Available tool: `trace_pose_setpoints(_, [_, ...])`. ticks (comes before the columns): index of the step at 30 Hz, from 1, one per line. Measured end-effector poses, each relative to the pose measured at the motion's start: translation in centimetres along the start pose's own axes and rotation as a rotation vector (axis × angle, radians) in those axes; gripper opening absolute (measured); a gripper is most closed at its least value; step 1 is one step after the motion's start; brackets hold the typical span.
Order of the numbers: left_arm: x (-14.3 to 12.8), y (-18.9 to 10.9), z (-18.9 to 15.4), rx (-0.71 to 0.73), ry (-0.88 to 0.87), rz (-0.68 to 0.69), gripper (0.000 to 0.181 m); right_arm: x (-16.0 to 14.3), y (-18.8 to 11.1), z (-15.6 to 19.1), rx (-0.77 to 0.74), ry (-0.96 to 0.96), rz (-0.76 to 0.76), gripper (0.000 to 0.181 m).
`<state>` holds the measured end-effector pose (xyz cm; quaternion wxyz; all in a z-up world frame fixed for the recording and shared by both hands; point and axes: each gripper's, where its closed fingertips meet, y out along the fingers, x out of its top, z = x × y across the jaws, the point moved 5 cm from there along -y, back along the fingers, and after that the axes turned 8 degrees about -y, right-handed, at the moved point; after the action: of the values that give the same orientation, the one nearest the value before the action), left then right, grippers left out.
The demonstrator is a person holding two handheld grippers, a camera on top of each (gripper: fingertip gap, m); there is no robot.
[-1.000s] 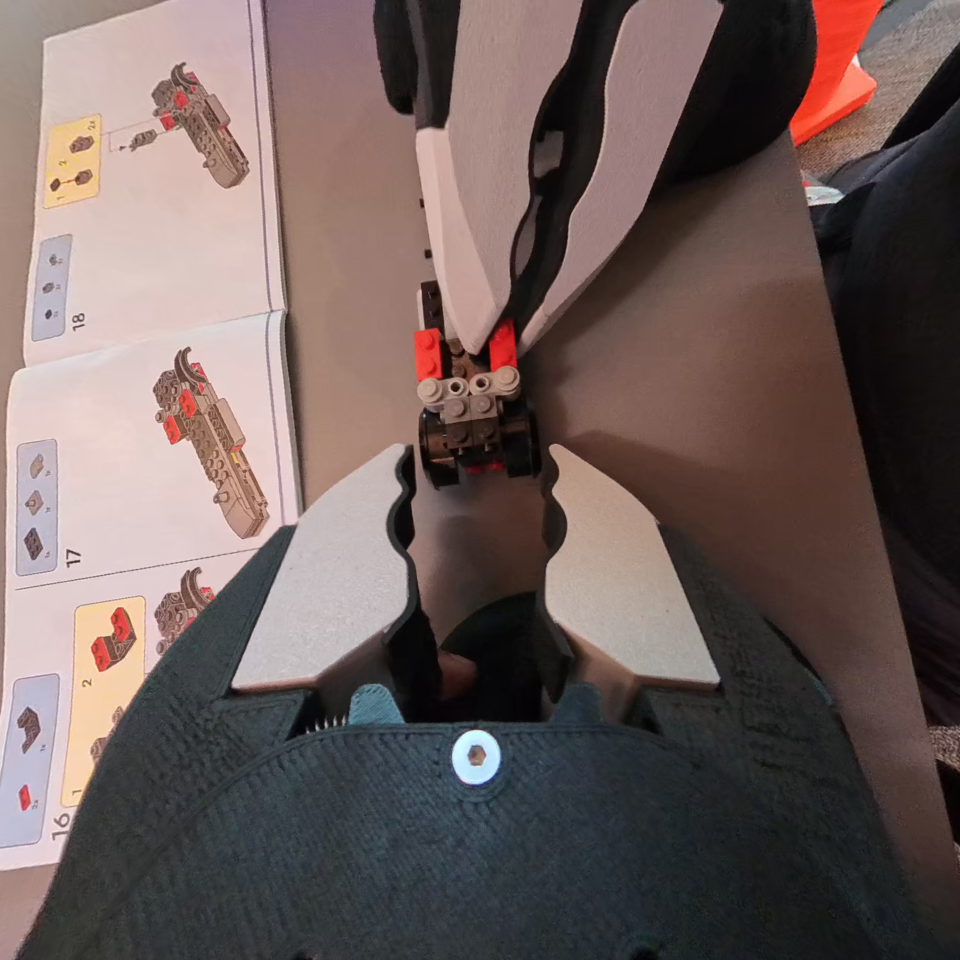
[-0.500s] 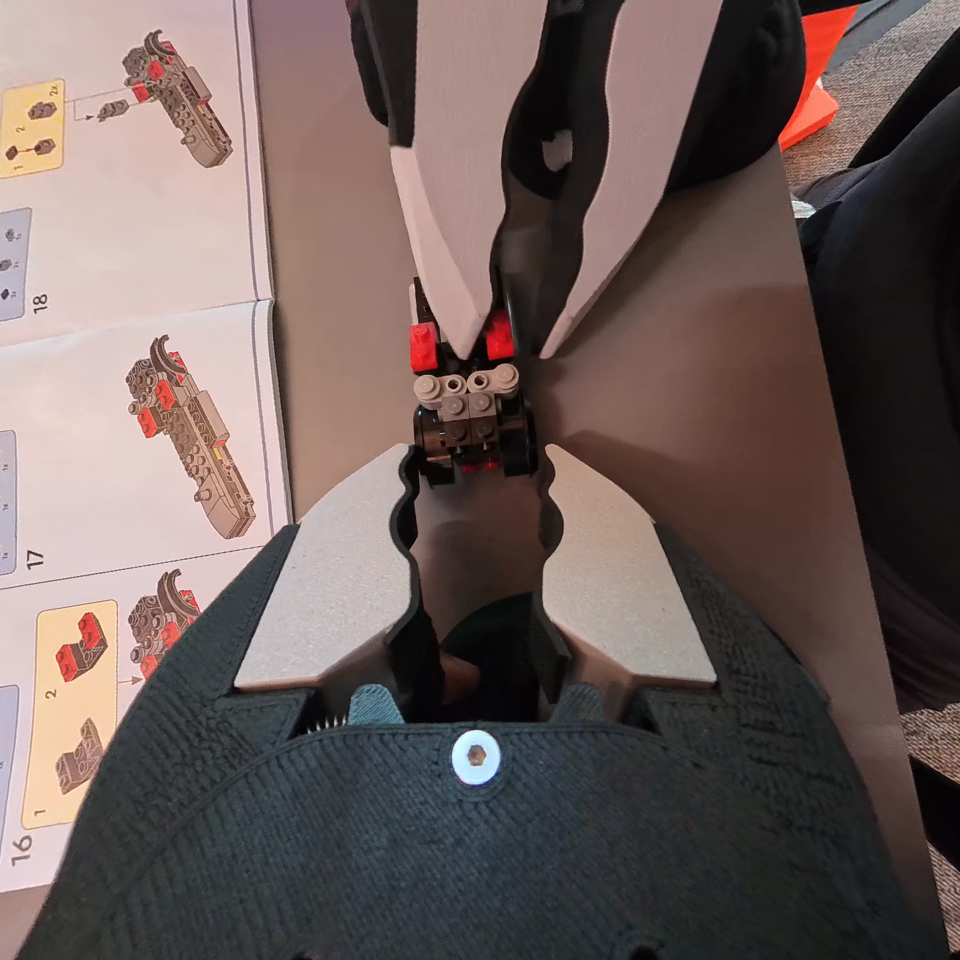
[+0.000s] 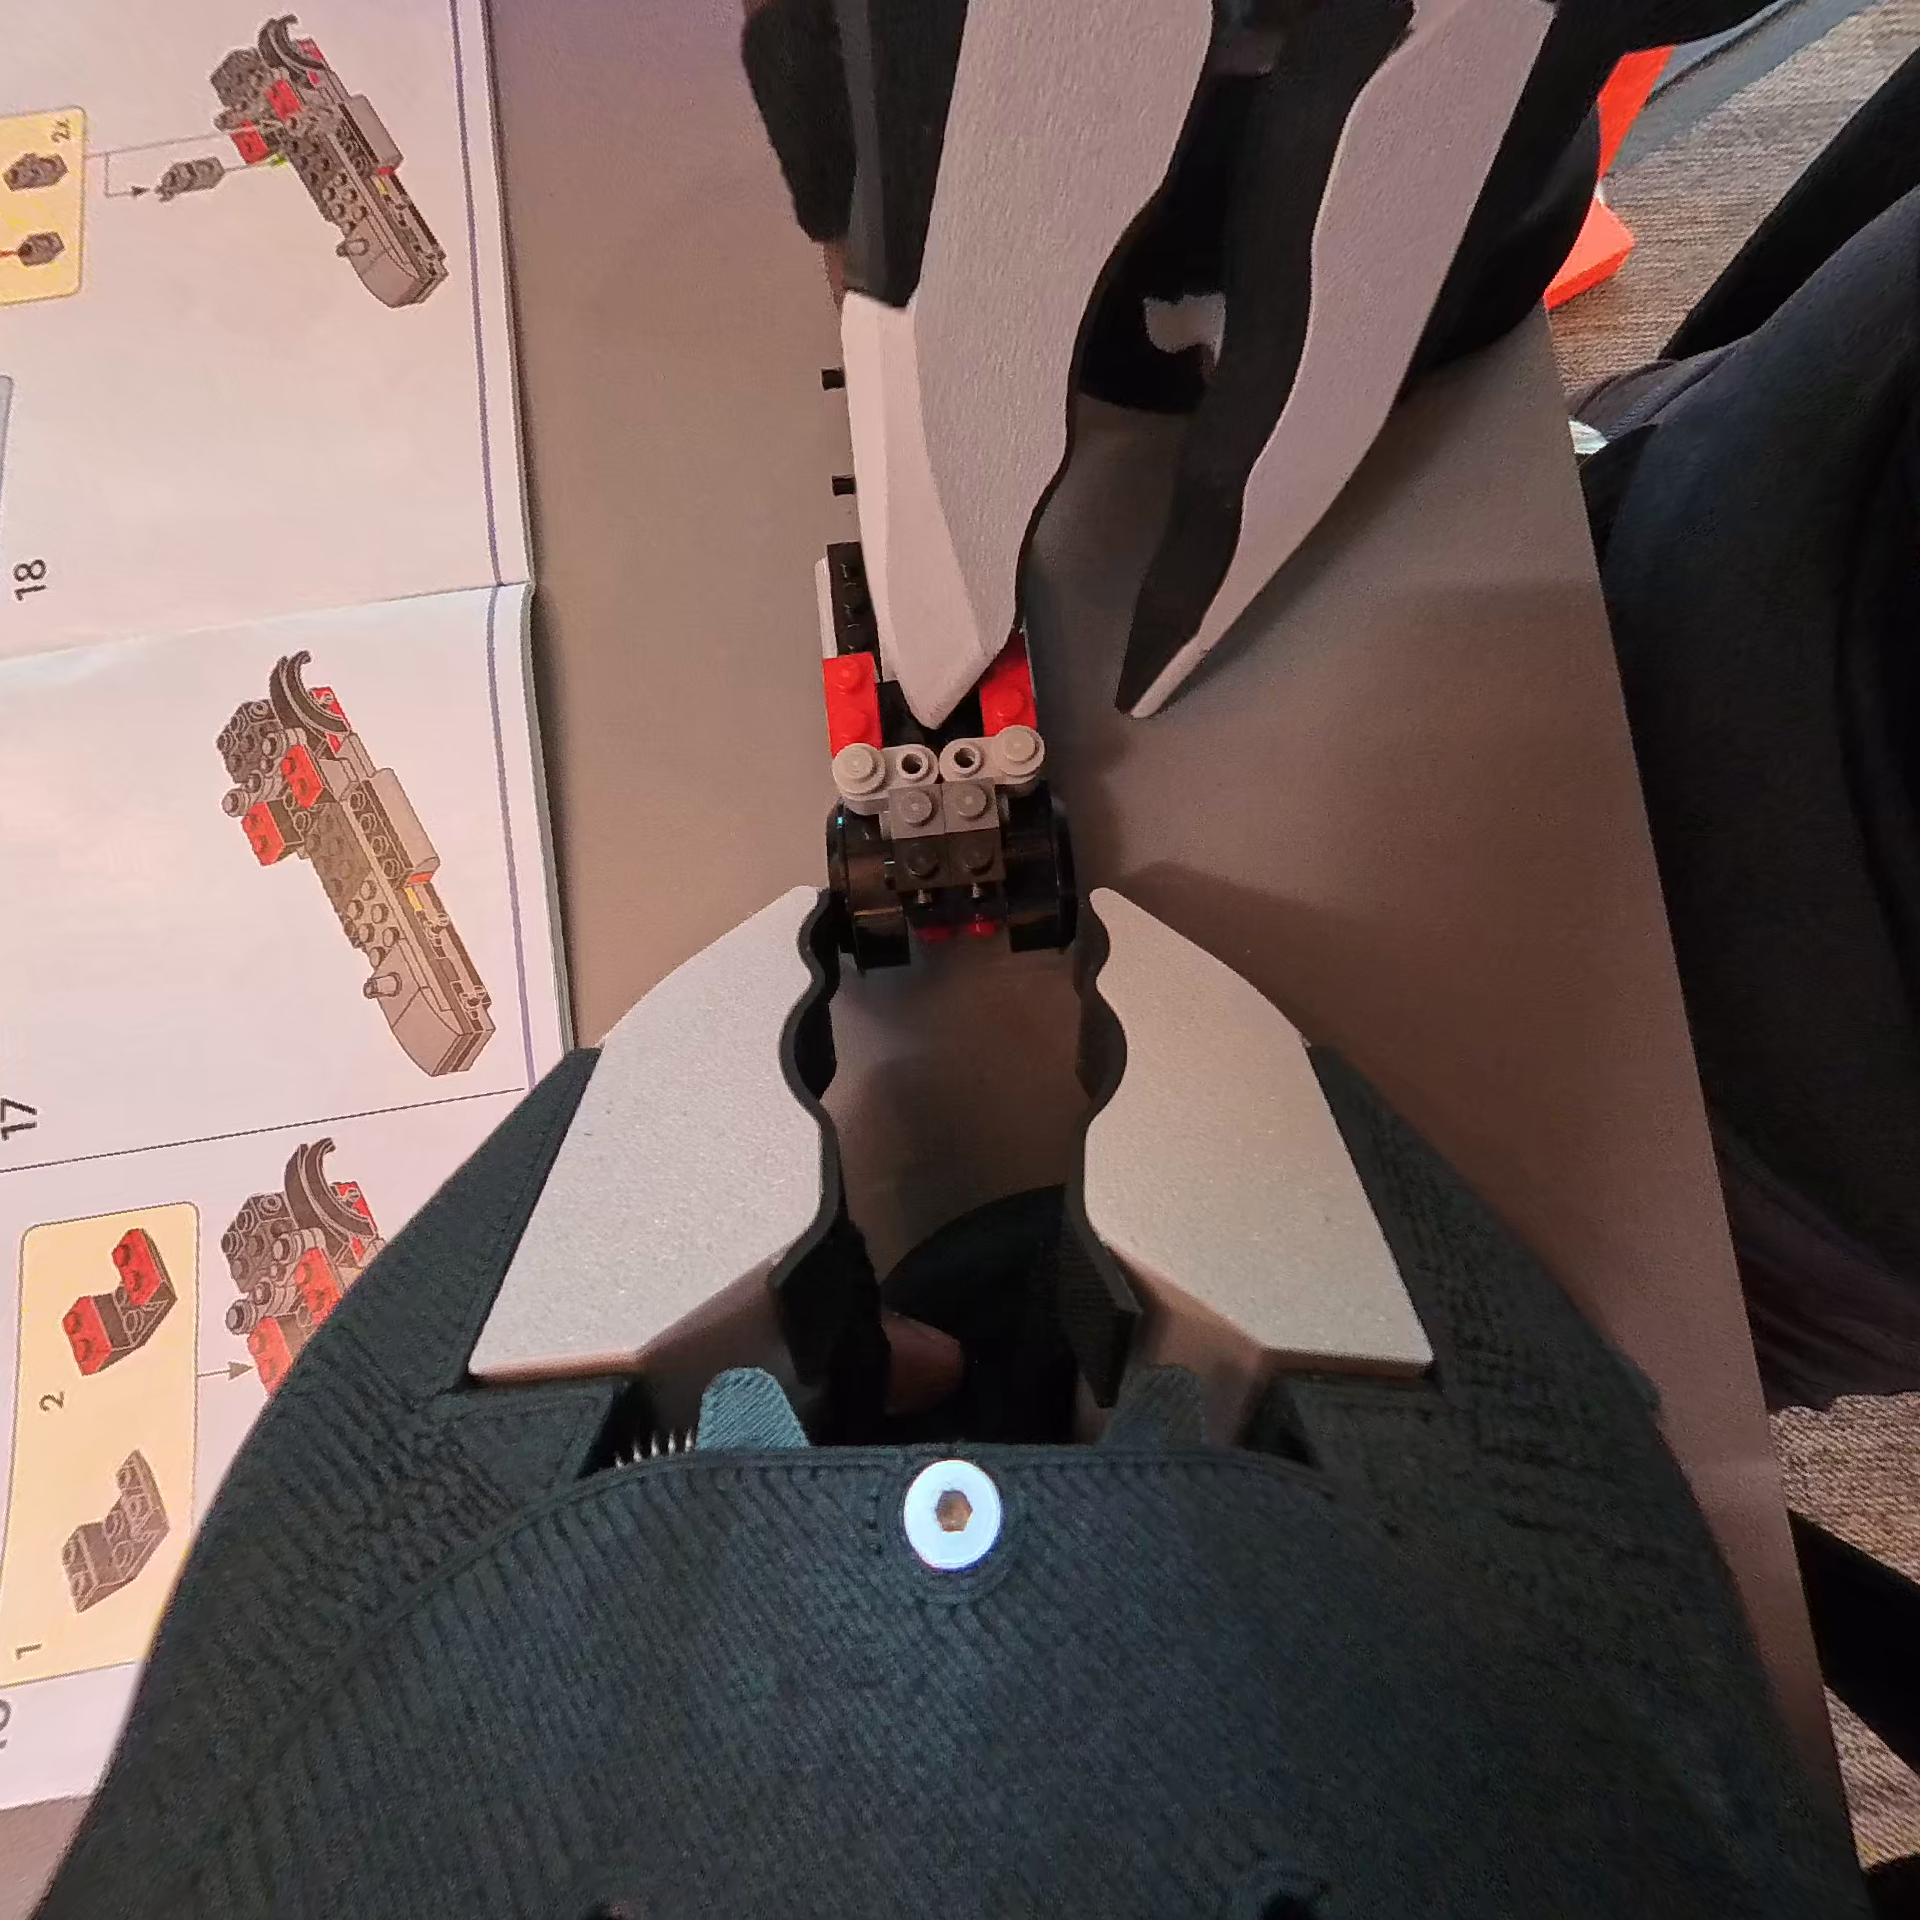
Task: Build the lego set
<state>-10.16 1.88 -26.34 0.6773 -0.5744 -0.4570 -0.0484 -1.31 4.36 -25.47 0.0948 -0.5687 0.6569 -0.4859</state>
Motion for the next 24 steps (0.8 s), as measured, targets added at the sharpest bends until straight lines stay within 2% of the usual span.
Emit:
trace_pose_setpoints(8, [0.0,0.0,0.0,-0.014,-0.016,0.005,0.043,0.0,-0.1,0.3,0.027,0.16,-0.067,0.046])
trace_pose_setpoints(11, [0.0,0.0,0.1,-0.014,-0.016,0.006,0.043,0.0,-0.2,0.1,0.047,0.25,-0.105,0.044])
trace_pose_setpoints(17, [0.0,0.0,0.1,-0.017,-0.019,0.008,0.044,0.1,-0.2,0.2,0.047,0.274,-0.118,0.045])
trace_pose_setpoints(18, [0.0,0.0,0.1,-0.017,-0.019,0.009,0.044,0.2,-0.3,0.3,0.07,0.288,-0.143,0.05])
trace_pose_setpoints(21, [-0.1,0.1,0.1,-0.018,-0.019,0.022,0.043,0.0,-1.3,0.1,0.14,0.39,-0.269,0.042])
trace_pose_setpoints(24, [-0.1,0.1,0.1,-0.018,-0.019,0.022,0.043,-0.6,-3.0,-1.2,0.053,0.471,-0.39,0.034])
